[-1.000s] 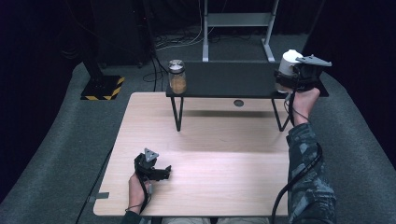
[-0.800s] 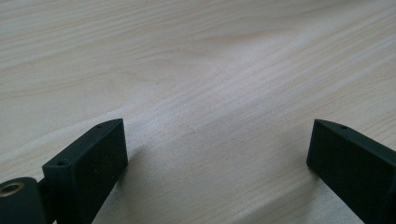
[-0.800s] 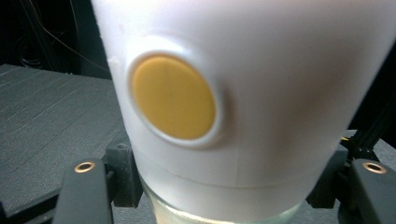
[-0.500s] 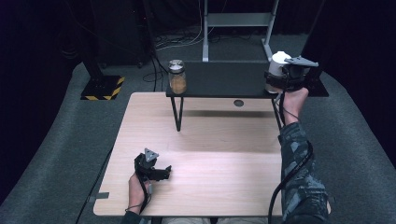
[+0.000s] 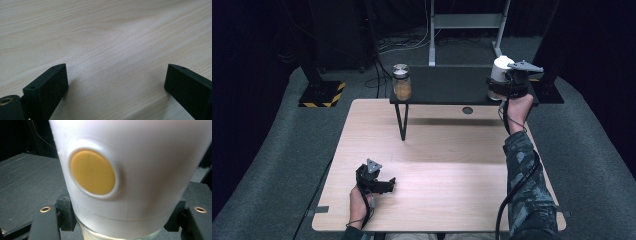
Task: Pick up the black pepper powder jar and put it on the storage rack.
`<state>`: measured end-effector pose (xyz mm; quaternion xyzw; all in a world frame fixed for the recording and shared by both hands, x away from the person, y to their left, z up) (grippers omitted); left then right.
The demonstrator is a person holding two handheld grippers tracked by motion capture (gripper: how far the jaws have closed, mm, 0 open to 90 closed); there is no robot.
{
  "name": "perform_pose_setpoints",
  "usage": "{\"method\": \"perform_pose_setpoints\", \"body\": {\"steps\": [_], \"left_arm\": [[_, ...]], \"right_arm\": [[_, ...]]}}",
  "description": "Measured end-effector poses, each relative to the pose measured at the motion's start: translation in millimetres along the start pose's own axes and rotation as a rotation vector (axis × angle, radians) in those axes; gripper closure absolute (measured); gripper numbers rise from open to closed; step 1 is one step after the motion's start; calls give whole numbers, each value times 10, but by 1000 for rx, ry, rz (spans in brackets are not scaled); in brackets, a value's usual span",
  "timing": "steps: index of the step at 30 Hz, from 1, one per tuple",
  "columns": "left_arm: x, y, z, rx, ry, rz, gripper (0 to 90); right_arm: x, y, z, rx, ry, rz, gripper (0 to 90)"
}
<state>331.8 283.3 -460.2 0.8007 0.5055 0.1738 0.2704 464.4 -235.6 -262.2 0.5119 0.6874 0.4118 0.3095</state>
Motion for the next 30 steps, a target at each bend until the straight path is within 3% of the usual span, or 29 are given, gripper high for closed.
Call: {"method": "perform_pose_setpoints", "body": {"steps": [20,30], "left_arm": [[4,1,0,1,-2,0,44],[3,0,1,0,-2,0,44]], "right_arm": [[88,-2,82,1,43,-3,301],[116,-96,85,-33,35,-13,301]]}}
Point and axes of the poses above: each handheld gripper's, and its own axes: z roughly forward along the jaws, y roughly out of its top, x roughly to its left, the point moved 3 cm from there along z, roughly forward along the jaws, and after that the axes turned 11 degrees about x, right-handed, at the moved point
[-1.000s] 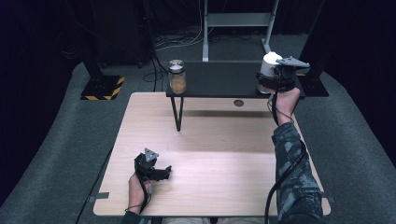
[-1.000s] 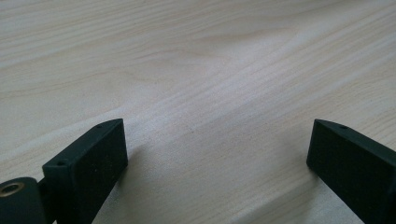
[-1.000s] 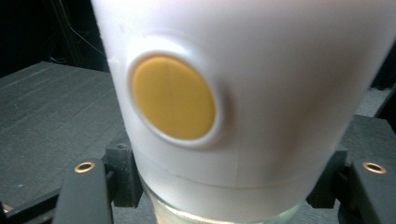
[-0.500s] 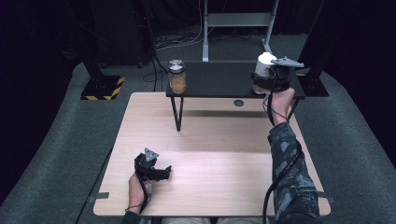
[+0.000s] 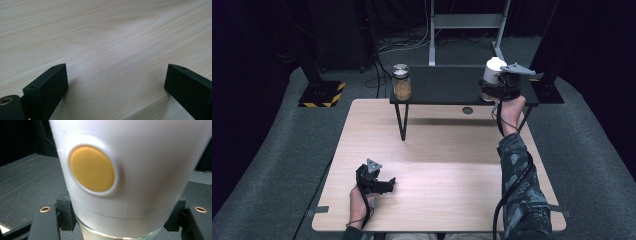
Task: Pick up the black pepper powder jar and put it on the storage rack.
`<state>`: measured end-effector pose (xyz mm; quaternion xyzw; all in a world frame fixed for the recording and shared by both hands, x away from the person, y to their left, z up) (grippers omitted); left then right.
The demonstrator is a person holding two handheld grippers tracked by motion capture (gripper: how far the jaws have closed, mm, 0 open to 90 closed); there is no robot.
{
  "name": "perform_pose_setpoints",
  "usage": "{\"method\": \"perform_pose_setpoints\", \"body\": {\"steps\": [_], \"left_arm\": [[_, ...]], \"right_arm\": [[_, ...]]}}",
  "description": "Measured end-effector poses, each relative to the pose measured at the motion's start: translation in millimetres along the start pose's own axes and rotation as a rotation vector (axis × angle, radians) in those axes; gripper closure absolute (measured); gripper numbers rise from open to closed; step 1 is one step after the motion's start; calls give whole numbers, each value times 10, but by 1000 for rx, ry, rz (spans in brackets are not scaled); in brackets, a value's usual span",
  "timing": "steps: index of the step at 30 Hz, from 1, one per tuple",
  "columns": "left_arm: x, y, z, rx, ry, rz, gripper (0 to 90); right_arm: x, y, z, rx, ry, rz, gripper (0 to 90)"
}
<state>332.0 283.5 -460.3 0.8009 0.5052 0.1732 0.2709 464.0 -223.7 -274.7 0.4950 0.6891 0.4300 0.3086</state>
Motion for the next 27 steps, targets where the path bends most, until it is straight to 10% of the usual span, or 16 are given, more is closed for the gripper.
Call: {"method": "perform_pose_setpoints", "body": {"steps": [18,23,27], "left_arm": [[2,1,0,1,-1,-5,44],[1,1,0,1,0,-8,46],[1,0,0,1,0,-8,47]], "right_arm": [[-1,1,13,0,2,10,297],[26,55,10,51,-6,53,21],[68,45,-46,86,-10,49,0]]}}
Point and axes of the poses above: each handheld gripper's, and its own axes: z roughly forward along the jaws, y roughly out of its top, x roughly to its left, the point moved 3 cm from there along z, roughly forward along the jaws, and after that the axes turned 11 degrees about x, right-handed, at the moved point
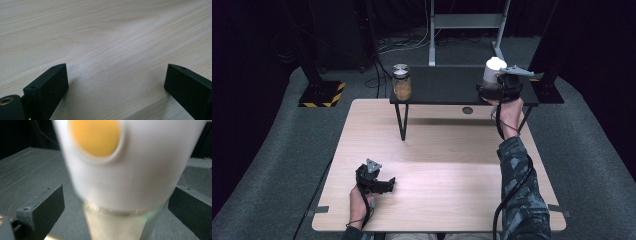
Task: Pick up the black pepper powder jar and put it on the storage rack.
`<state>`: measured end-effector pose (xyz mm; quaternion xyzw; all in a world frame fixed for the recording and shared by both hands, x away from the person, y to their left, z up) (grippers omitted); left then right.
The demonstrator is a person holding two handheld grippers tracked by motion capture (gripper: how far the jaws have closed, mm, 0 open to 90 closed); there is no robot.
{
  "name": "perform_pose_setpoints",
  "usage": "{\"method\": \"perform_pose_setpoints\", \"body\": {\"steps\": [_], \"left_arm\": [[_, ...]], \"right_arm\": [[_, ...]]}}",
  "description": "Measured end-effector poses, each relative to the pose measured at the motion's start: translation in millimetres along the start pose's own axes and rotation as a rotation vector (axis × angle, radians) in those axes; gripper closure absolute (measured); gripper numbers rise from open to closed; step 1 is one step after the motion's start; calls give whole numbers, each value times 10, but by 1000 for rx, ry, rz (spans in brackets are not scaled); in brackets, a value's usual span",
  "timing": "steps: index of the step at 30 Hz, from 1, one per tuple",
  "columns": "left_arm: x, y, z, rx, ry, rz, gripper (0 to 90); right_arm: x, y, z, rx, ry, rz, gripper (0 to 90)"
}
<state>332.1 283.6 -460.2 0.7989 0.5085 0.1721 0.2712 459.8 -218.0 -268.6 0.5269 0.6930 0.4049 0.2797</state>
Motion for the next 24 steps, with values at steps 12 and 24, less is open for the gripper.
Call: {"method": "perform_pose_setpoints", "body": {"steps": [12,24], "left_arm": [[-7,-2,0,-1,5,-2,47],[-5,-1,1,-2,5,-4,46]], "right_arm": [[-91,-547,-374,33,9,26,0],[-219,-2083,-601,165,-73,138,0]]}}
Point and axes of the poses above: each handheld gripper's, and its own axes: z roughly forward along the jaws, y roughly out of its top, x roughly to its left, the point moved 3 cm from there along z, roughly forward along the jaws, and after that the axes turned 11 degrees about x, right-handed, at the moved point
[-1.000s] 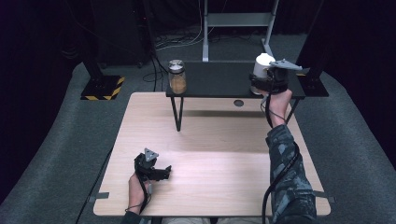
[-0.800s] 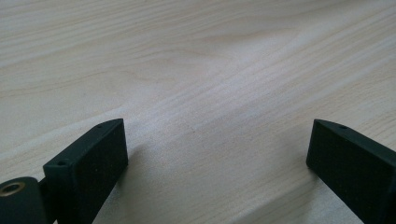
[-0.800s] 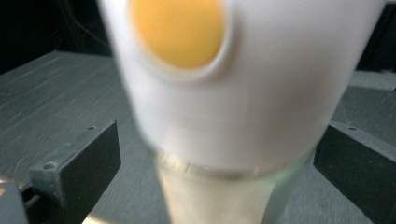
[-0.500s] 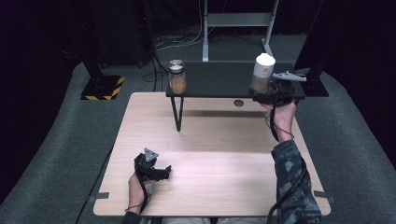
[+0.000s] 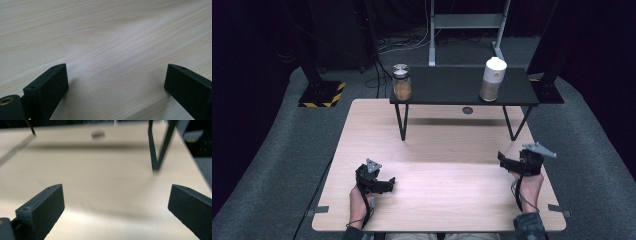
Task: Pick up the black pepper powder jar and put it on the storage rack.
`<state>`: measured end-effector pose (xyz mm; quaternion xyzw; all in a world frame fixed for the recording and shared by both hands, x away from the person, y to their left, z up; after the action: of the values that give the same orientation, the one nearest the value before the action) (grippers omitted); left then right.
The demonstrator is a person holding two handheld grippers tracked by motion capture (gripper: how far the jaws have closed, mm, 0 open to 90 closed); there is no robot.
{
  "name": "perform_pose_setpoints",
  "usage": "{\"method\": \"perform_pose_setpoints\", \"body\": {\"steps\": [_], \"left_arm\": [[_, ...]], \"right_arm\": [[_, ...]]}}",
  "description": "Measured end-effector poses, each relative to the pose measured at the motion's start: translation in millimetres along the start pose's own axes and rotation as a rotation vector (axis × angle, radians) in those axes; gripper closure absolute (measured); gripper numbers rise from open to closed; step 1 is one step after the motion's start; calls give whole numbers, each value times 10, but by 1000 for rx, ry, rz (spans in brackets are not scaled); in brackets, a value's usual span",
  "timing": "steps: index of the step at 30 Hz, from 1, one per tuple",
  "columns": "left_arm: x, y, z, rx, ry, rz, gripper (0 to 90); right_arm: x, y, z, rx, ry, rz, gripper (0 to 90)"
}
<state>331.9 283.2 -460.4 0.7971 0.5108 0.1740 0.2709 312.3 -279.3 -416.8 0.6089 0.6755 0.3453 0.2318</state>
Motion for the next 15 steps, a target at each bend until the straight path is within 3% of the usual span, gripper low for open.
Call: {"method": "perform_pose_setpoints", "body": {"steps": [4,7,15], "left_arm": [[3,1,0,1,-1,-1,46],[3,2,0,1,-1,-1,46],[3,2,0,1,-1,-1,46]], "right_arm": [[-92,-322,16,78,5,11,0],[-105,-455,22,107,-7,0,0],[-110,-472,24,108,-7,-1,0]]}}
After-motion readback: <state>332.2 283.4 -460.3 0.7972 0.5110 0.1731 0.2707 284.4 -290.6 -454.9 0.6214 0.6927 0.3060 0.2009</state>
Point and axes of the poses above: each handheld gripper's, and its own axes: z roughly forward along the jaws, y roughly out of its top, x roughly to its left, the point moved 3 cm from there along z, roughly forward along the jaws, and after that the axes turned 11 degrees about x, right-handed, at the moved point
